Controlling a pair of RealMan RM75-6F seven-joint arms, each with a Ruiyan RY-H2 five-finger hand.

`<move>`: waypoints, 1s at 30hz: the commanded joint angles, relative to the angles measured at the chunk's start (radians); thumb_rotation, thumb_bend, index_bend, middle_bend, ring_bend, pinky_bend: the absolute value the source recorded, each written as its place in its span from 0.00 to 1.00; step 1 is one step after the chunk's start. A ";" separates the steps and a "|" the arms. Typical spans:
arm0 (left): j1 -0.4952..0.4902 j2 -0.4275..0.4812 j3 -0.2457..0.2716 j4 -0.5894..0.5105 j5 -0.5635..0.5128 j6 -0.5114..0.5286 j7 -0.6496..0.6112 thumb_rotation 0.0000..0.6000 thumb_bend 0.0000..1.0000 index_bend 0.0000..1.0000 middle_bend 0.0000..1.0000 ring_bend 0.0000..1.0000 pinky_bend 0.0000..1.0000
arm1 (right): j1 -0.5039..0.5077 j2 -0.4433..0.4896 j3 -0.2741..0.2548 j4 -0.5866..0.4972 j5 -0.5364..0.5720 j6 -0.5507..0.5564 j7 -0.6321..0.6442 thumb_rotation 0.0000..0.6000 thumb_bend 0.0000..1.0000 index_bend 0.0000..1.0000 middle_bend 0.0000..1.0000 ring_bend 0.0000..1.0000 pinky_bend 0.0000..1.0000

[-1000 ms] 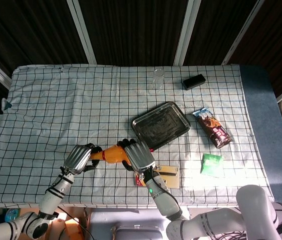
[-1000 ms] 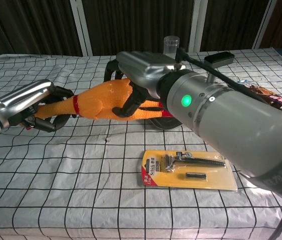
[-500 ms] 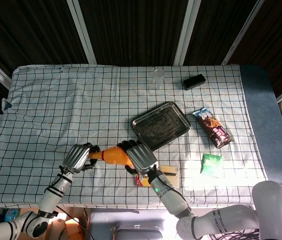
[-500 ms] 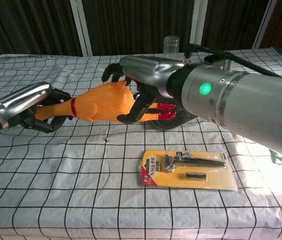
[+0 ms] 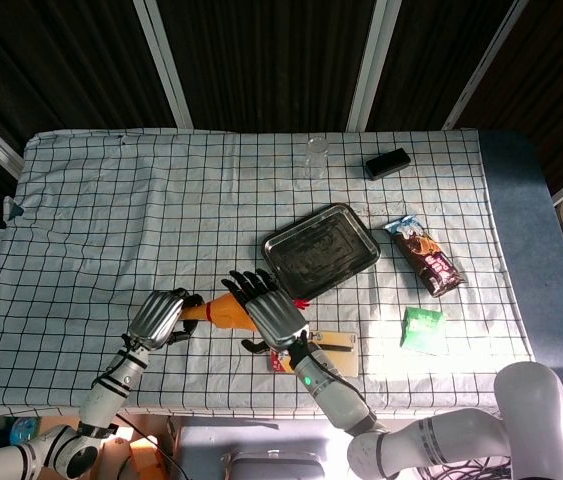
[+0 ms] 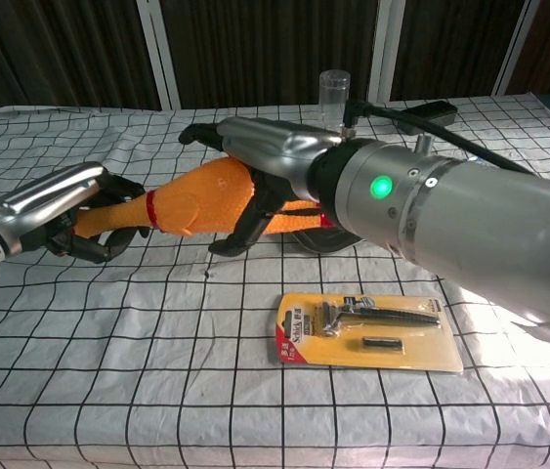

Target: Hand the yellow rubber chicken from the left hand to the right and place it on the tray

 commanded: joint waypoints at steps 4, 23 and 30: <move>0.007 0.005 -0.001 -0.012 -0.008 0.006 0.012 1.00 0.87 0.58 0.77 0.46 0.66 | -0.006 -0.092 -0.013 0.088 -0.095 0.079 0.016 1.00 0.23 0.55 0.44 0.41 0.60; 0.009 0.009 0.001 -0.016 -0.018 -0.010 0.019 1.00 0.87 0.58 0.77 0.46 0.66 | -0.049 -0.159 -0.004 0.161 -0.201 0.184 -0.050 1.00 0.56 1.00 0.88 0.90 1.00; 0.010 0.009 -0.003 -0.016 -0.022 -0.010 0.023 1.00 0.88 0.58 0.77 0.46 0.66 | -0.067 -0.091 -0.004 0.099 -0.154 0.105 -0.039 1.00 0.42 0.43 0.49 0.38 0.51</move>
